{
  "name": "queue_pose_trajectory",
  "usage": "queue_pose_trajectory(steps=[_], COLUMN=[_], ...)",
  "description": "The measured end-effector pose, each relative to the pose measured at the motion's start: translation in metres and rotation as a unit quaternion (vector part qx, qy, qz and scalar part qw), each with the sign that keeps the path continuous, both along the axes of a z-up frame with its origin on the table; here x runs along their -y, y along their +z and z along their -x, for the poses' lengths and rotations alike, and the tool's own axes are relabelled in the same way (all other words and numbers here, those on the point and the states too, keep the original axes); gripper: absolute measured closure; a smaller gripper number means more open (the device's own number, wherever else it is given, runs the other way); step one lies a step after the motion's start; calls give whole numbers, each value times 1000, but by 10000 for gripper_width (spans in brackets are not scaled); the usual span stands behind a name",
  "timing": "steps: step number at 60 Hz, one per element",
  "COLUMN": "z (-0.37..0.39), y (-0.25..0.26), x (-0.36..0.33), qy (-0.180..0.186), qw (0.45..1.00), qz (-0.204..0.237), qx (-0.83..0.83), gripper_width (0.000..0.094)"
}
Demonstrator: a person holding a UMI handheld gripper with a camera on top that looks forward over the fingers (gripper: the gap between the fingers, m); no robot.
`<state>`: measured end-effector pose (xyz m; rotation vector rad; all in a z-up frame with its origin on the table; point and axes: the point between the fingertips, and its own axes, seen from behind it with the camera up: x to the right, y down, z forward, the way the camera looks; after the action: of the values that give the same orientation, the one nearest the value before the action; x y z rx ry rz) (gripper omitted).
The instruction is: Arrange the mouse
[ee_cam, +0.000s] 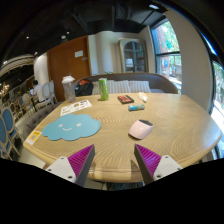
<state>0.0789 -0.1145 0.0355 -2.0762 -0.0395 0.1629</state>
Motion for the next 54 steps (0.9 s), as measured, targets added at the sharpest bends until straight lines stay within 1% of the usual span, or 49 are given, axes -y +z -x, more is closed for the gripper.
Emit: queue_pose_trajectory(steps=[3,8,9,11,14,18,20,23,27,35,38,41,42,43,45,48,54], z=[-22,-55,-61,-70,-79,-79,-80,-79,-78,-78,-75,-73,-73,-72,-74,-74,-77], y=[-17,-36,-40,-37,-44,-46,-46,-45,-48,-50,-50,-49,-49,-49,-50,-50,-47], x=[-11,-36,-42,-56,-73,-92,-102,-112,-123,-140,-145,-150,-151,-152,-152,-152,-151], qy=[-21,-42,-42,-45,-51,-45,-50,-53,-48,-59,-64,-66,-69,-73,-82,-84,-114], qw=[1000,999,998,999,998,998,998,998,997,996,995,995,995,995,994,994,991], qz=[20,35,36,21,25,28,29,37,51,65,64,60,60,61,63,62,61], qx=[-7,-4,0,11,22,19,10,1,10,35,34,35,32,29,27,39,29], gripper_width=[108,106,108,117,119,120,124,121,130,165,220,329,380,399,402,429,518])
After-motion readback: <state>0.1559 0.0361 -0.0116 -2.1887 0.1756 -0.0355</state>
